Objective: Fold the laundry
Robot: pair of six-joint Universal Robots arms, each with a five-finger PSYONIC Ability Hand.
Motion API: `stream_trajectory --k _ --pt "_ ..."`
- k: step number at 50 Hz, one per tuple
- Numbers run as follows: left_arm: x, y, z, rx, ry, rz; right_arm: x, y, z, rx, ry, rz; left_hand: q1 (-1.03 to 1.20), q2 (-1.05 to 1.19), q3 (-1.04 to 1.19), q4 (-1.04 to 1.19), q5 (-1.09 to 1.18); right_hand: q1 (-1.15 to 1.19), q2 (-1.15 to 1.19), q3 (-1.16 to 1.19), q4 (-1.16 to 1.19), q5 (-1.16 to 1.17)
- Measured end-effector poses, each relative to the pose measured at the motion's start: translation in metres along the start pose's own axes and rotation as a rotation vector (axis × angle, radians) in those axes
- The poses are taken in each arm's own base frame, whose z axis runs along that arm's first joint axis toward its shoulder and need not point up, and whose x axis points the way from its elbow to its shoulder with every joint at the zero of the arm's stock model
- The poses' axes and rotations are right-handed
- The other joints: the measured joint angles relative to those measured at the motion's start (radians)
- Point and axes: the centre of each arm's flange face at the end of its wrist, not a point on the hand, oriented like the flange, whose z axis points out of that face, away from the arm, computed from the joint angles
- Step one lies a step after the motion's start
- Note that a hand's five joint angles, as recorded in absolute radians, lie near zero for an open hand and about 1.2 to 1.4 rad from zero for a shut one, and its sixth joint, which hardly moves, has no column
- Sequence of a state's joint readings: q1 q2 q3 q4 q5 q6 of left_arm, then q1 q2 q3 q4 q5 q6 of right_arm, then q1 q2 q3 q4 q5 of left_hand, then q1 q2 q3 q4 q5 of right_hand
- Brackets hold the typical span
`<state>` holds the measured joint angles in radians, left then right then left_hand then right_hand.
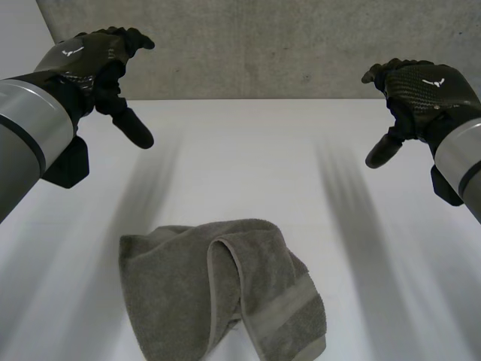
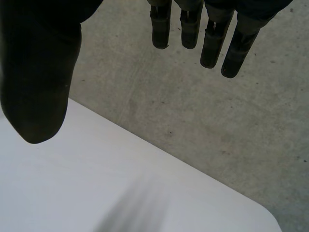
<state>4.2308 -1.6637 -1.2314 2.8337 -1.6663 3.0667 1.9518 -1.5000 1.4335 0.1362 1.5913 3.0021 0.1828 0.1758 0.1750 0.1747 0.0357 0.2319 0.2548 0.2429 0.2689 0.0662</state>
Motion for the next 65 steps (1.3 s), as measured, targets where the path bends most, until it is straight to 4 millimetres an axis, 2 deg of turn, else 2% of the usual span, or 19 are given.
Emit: stream_trajectory --k 20,25,29,40,44,45,47,54,65 --pt "-0.003 0.005 -0.001 -0.042 -0.006 0.0 -0.008 0.0 0.001 0.0 -0.024 -0.046 0.0 0.0 0.001 0.001 0.0 0.0 0.0 0.0 0.0 0.0" --pt "-0.003 0.011 -0.008 -0.071 -0.005 0.002 -0.014 0.003 -0.004 -0.033 -0.092 -0.141 0.094 0.101 0.102 0.1 0.071 0.0 0.0 0.0 0.0 0.0" --pt "-0.005 0.022 -0.021 -0.118 -0.008 0.008 -0.023 0.015 -0.016 -0.113 -0.206 -0.231 0.118 0.126 0.126 0.126 0.093 0.0 0.0 0.0 0.0 0.0" --pt "-0.012 0.084 -0.066 -0.307 0.019 0.026 -0.051 0.059 -0.058 -0.26 -0.53 -0.243 0.135 0.143 0.143 0.143 0.11 0.0 0.0 0.0 0.0 0.0" --pt "-0.009 0.117 -0.084 -0.423 0.108 0.016 -0.061 0.085 -0.072 -0.277 -0.623 -0.249 0.135 0.142 0.143 0.143 0.108 0.0 0.0 0.0 0.0 0.0" --pt "-0.009 0.117 -0.084 -0.423 0.108 0.016 -0.061 0.085 -0.072 -0.277 -0.623 -0.249 0.135 0.142 0.143 0.143 0.108 0.0 0.0 0.0 0.0 0.0" --pt "-0.009 0.137 -0.093 -0.493 0.162 0.017 -0.065 0.103 -0.08 -0.275 -0.66 -0.268 0.132 0.14 0.141 0.141 0.107 0.0 0.0 0.0 0.0 0.0" --pt "-0.023 0.172 -0.095 -0.548 0.194 0.091 -0.079 0.136 -0.096 -0.225 -0.732 -0.323 0.114 0.119 0.12 0.121 0.082 0.0 0.0 0.0 0.0 0.0" --pt "-0.033 0.198 -0.087 -0.476 0.227 0.2 -0.094 0.167 -0.119 -0.194 -0.84 -0.385 0.051 0.055 0.057 0.057 0.023 0.0 0.0 0.0 0.0 0.0"
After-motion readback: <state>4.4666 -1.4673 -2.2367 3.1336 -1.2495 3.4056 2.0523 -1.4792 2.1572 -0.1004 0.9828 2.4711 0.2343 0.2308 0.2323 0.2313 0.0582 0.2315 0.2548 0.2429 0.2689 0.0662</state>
